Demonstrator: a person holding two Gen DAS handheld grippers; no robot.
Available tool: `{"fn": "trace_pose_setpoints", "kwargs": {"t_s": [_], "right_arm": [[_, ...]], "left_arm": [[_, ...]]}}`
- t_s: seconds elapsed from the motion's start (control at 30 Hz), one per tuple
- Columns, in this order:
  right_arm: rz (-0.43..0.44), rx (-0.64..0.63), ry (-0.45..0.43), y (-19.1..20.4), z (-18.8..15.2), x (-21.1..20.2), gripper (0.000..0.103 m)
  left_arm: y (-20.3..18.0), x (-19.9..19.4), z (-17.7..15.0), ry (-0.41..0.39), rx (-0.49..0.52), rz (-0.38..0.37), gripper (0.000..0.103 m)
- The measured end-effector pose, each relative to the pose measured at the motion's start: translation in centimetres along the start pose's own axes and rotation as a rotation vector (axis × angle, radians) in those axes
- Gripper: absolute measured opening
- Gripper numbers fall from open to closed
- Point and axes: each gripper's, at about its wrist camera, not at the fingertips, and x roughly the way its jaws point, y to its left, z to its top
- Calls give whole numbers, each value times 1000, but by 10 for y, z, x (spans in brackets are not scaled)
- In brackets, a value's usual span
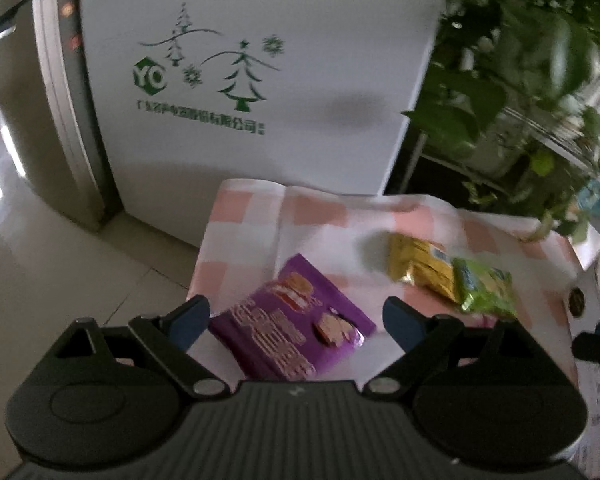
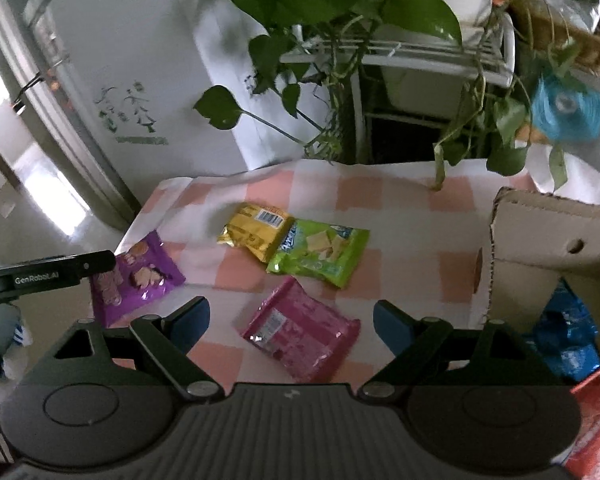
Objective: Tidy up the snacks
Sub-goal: 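Withdraw both grippers from the box toward the purple and pink packets, then close the left gripper on the purple packet while the right gripper grasps the pink packet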
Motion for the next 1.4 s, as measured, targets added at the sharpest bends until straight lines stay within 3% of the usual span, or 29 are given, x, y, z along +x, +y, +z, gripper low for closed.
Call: {"fn": "trace_pose_setpoints", "kwargs": {"t_s": [0.13,0.27,0.57,0.77,0.97,1.07,1.17,1.3,1.4], "right_arm": [[20,88,20,-6,3,18,93],[25,127,33,-8,6,37,93],[31,143,50,-15,13,70,93],[38,191,136,-22,8,90,96],[153,238,224,-22,9,80,97],[139,200,209,-16,10,73,97],[38,84,173,-4,13,72,97],[-30,-92,180,14,7,77,97],[-48,-151,199,16,4,81,97]], "left_arm": [[3,15,7,-12,-12,0,93],[-1,30,8,-23,46,2,93],[-14,47,-3,23,175,-83,93],[-20,43,-16,70,271,-140,93],[-18,28,-26,131,340,-186,93],[-16,24,-28,127,326,-166,93],[-15,24,-24,125,271,-155,93],[-24,27,-15,97,261,-115,93],[-28,37,-11,120,250,-74,93]]}}
